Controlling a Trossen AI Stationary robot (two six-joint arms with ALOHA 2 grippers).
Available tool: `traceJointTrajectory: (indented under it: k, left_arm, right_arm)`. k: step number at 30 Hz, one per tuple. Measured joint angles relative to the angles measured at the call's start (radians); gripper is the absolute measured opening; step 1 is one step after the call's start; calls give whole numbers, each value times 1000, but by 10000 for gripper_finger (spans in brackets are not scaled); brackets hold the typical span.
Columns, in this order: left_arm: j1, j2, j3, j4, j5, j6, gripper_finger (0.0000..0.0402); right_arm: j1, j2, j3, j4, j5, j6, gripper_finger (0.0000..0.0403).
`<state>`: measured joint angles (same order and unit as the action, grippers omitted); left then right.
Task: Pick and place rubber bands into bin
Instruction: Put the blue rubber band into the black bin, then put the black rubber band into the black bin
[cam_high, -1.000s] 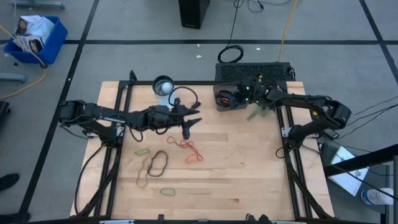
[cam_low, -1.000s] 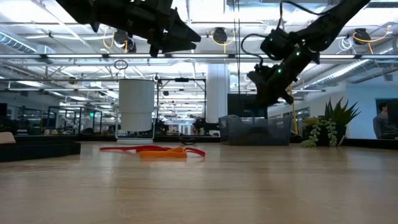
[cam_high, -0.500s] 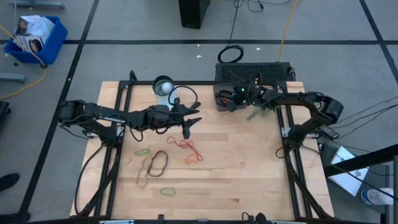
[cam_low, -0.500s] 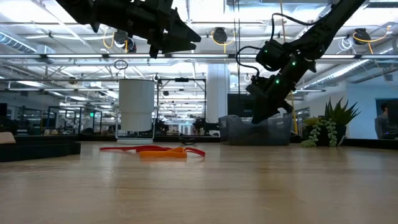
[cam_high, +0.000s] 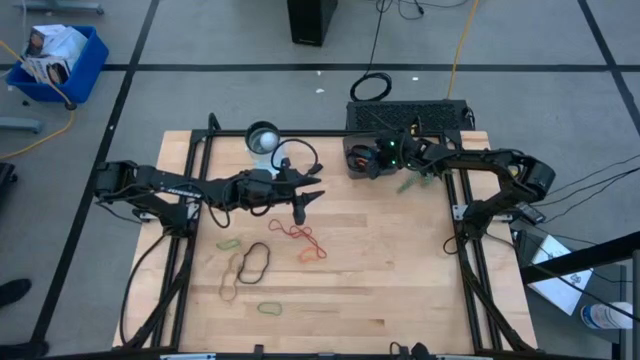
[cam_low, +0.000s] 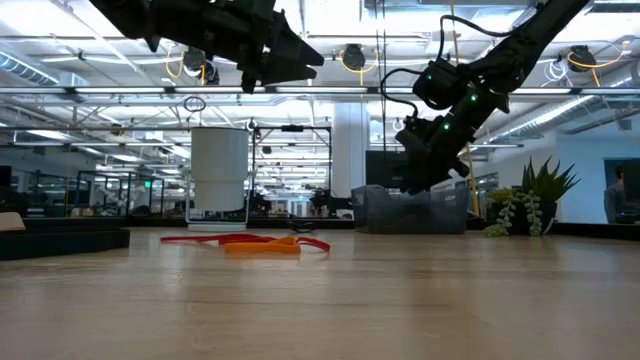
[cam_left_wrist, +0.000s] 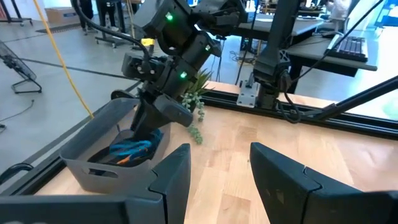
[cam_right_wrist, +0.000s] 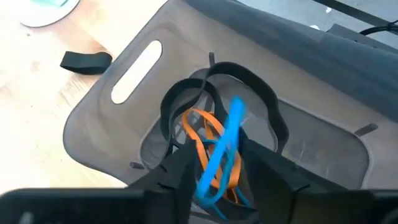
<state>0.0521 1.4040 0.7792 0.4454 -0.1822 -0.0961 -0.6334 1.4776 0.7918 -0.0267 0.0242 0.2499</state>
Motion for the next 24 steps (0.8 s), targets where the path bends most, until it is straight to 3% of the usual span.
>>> traceJointTrajectory:
  k: [7, 12, 15, 18, 24]
  left_arm:
    - [14, 0, 13, -54, -3, -47, 175]
    - [51, 26, 205, -452, -103, -48, 175]
    - [106, 62, 343, -702, -125, -147, 175]
    - [163, 105, 465, -849, -134, -232, 175]
    - [223, 253, 675, -1046, -114, -11, 175]
  right_arm:
    - [2, -4, 0, 13, -82, 0, 183]
    - [10, -47, 0, 14, -80, 0, 189]
    - [12, -88, 0, 16, -80, 0, 187]
    - [13, -135, -1, 8, -79, 0, 186]
    - [13, -217, -1, 3, -78, 0, 188]
